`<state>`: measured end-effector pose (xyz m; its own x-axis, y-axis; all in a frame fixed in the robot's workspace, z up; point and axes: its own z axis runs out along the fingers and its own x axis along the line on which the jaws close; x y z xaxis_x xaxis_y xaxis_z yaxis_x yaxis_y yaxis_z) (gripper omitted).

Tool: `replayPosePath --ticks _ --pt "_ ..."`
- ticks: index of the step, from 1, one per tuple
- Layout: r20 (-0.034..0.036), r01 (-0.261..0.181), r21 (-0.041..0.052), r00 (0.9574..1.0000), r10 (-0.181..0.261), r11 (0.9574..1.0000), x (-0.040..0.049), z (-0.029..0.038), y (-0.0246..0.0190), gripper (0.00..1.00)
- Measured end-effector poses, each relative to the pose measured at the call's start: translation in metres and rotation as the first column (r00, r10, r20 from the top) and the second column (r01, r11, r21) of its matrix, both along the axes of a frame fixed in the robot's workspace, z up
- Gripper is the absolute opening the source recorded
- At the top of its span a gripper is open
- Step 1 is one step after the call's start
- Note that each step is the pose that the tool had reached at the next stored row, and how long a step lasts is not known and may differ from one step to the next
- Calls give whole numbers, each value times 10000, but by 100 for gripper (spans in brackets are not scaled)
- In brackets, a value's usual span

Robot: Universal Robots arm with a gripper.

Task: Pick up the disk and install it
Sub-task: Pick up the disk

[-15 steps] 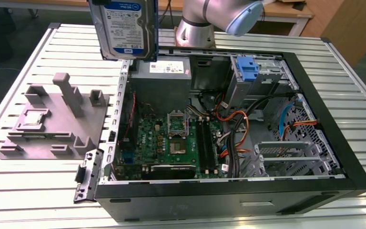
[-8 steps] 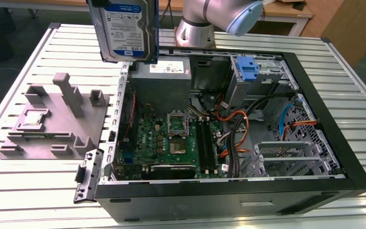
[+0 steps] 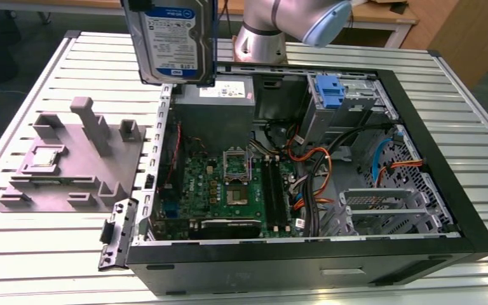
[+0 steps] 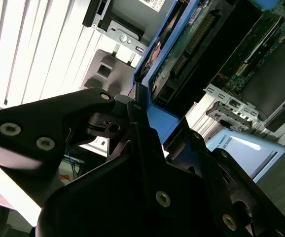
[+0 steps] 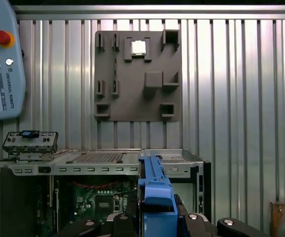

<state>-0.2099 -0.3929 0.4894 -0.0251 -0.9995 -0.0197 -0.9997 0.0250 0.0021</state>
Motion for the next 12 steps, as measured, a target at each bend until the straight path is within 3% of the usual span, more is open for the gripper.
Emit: replayPosePath --ticks 5,12 --pt "0 -1 1 10000 1 10000 97 -1 0 36" --pt "0 0 1 10000 0 10000 104 -1 0 36"
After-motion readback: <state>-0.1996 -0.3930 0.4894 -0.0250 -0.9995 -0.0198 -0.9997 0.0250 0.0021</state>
